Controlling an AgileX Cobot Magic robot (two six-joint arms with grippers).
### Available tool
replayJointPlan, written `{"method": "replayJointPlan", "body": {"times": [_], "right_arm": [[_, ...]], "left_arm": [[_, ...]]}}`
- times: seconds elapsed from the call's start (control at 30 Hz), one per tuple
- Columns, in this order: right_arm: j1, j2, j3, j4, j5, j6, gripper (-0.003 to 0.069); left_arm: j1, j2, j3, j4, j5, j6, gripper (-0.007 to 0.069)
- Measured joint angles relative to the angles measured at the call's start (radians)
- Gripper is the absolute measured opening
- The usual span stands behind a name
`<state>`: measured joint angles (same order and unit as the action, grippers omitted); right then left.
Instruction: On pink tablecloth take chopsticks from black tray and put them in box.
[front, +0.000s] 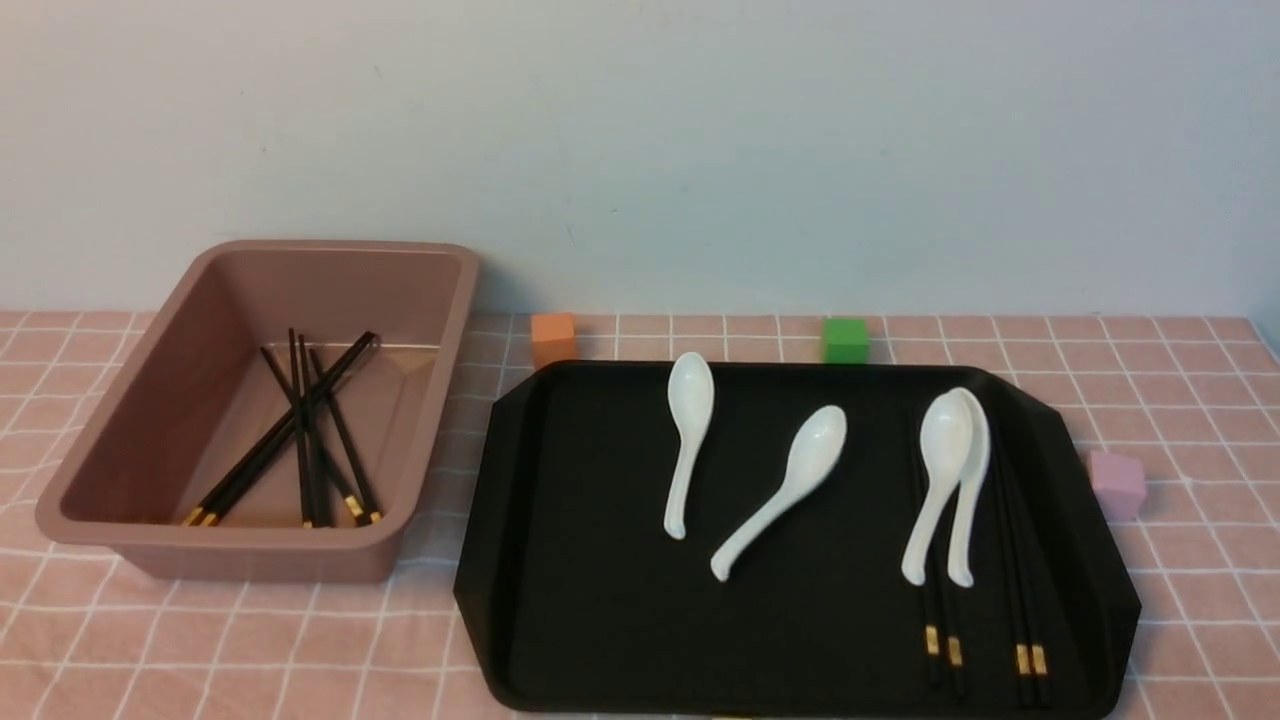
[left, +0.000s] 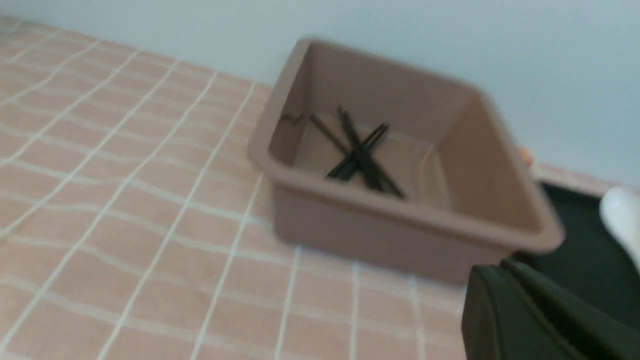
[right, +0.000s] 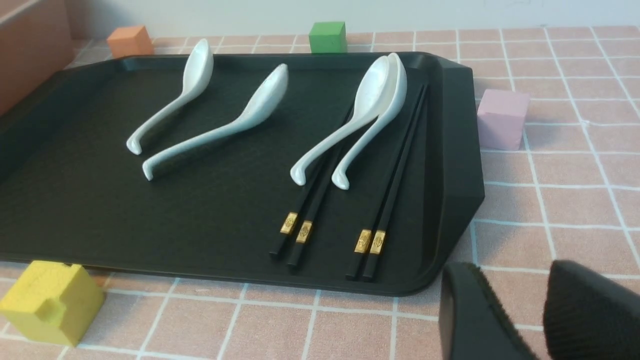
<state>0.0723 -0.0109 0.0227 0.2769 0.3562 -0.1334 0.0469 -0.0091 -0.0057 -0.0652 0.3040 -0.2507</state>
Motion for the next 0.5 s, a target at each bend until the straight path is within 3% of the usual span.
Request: {"method": "replayJointPlan", "body": {"times": [0.17, 0.5], "right_arm": [[0.000, 0.000, 0.000, 0.000, 0.000, 0.000, 0.0240], [0.000, 0.000, 0.000, 0.000, 0.000, 0.000, 0.0240]], "left_arm": [[0.004, -0.001, 0.036, -0.029, 0.088, 0.029, -0.0013], [0.004, -0.001, 0.036, -0.032, 0.089, 0.033, -0.0013]]}}
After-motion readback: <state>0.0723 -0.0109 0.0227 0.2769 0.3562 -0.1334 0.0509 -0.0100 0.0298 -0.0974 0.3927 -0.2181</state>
